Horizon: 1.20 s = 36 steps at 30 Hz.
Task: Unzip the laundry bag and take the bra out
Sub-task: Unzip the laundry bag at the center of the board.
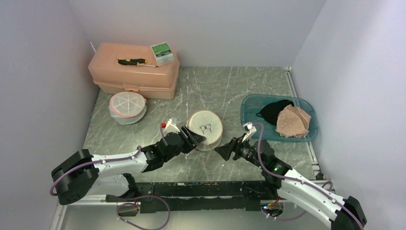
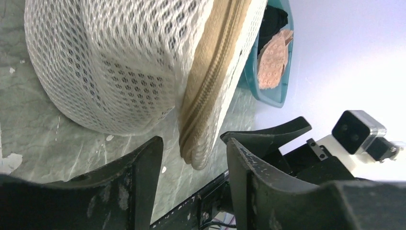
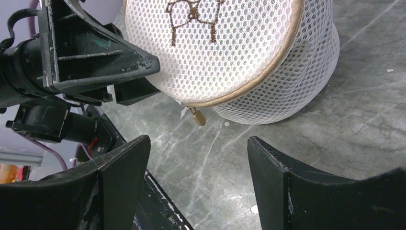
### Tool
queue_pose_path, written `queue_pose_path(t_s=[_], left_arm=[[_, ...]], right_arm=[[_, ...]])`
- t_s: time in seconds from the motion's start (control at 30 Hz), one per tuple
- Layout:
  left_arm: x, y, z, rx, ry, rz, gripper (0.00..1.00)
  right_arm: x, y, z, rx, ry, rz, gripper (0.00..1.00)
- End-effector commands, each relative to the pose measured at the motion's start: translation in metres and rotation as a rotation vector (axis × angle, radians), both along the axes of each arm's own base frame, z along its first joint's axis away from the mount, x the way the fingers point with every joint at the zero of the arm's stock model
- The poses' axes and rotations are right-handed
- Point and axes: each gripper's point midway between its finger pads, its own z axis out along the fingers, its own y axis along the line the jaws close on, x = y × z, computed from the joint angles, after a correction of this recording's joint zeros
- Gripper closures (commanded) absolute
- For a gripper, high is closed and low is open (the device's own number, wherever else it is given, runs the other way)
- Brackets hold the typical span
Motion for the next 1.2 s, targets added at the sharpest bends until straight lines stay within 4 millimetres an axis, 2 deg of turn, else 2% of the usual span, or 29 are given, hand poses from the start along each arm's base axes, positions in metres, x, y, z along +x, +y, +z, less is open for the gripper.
queue_pose_path(t_s=[0.0,0.2,0.5,0.6,0.8,1.0,1.17], left_arm=[[0.015,0.001,0.014,-0.081,-0.021,0.072,0.47],[0.019,-0.002,0.015,-0.078,-0.018,0.072,0.71],[0.024,-0.009,0.025,-0.087,-0.005,0.07,0.97],[0.026,-0.009,0.029,-0.083,0.017,0.081,0.97],[0.026,-0.005,0.038,-0.063,0.099,0.125,0.97],[0.024,0.004,0.042,-0.024,0.167,0.176,0.97],[0.024,0.003,0.043,-0.026,0.17,0.172,0.97]], right_arm=[[0.006,0.005,0.016,0.078,-0.057,-0.009,0.23],[0.006,0.009,0.014,0.034,-0.057,0.014,0.24],[0.016,0.015,0.025,-0.047,-0.085,0.012,0.28],[0.019,0.017,0.032,-0.077,-0.107,0.011,0.29],[0.025,0.017,0.031,-0.18,-0.127,-0.011,0.32],[0.027,0.019,0.032,-0.203,-0.142,-0.012,0.41],[0.028,0.026,0.031,-0.204,-0.147,0.01,0.45]])
